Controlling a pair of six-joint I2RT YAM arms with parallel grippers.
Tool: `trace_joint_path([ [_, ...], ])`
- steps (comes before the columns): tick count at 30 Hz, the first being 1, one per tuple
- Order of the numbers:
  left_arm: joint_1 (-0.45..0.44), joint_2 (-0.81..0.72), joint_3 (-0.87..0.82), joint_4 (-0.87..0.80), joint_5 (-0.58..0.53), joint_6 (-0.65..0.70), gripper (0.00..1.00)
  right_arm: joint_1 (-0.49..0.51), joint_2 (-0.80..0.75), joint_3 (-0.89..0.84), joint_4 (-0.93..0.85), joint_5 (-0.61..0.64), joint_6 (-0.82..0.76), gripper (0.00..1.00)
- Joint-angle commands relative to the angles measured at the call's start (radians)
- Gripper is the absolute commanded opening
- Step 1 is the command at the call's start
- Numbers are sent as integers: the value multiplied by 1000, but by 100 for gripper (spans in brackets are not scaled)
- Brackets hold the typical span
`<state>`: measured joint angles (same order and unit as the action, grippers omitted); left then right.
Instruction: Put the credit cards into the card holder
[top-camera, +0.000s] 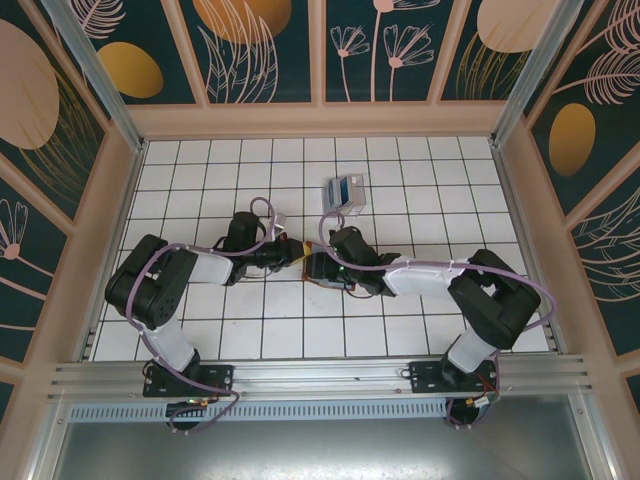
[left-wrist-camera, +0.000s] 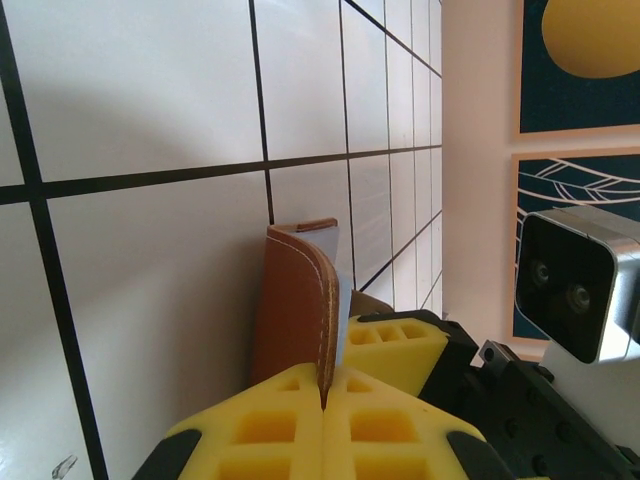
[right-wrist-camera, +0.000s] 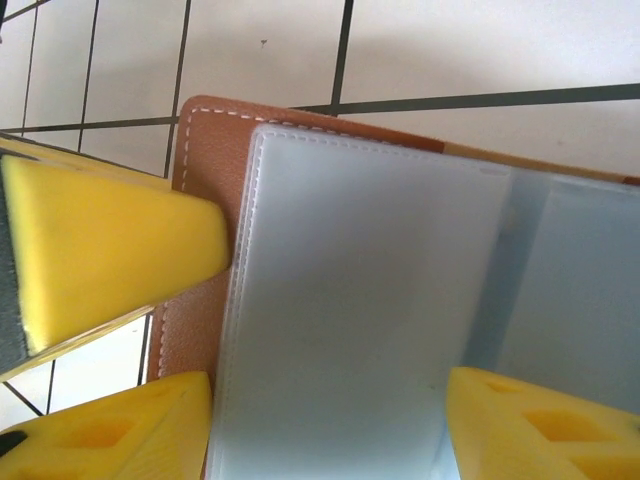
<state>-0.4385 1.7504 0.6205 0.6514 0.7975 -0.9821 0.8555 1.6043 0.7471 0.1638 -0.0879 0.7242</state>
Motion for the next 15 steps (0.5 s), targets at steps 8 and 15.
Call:
trace_joint_path([
  [8, 3, 24, -2, 41, 28, -12, 0, -14, 14, -32, 27, -1, 2, 56],
  [15, 3, 26, 4, 5, 15, 13, 0, -27, -6, -52, 18, 20, 0, 45],
])
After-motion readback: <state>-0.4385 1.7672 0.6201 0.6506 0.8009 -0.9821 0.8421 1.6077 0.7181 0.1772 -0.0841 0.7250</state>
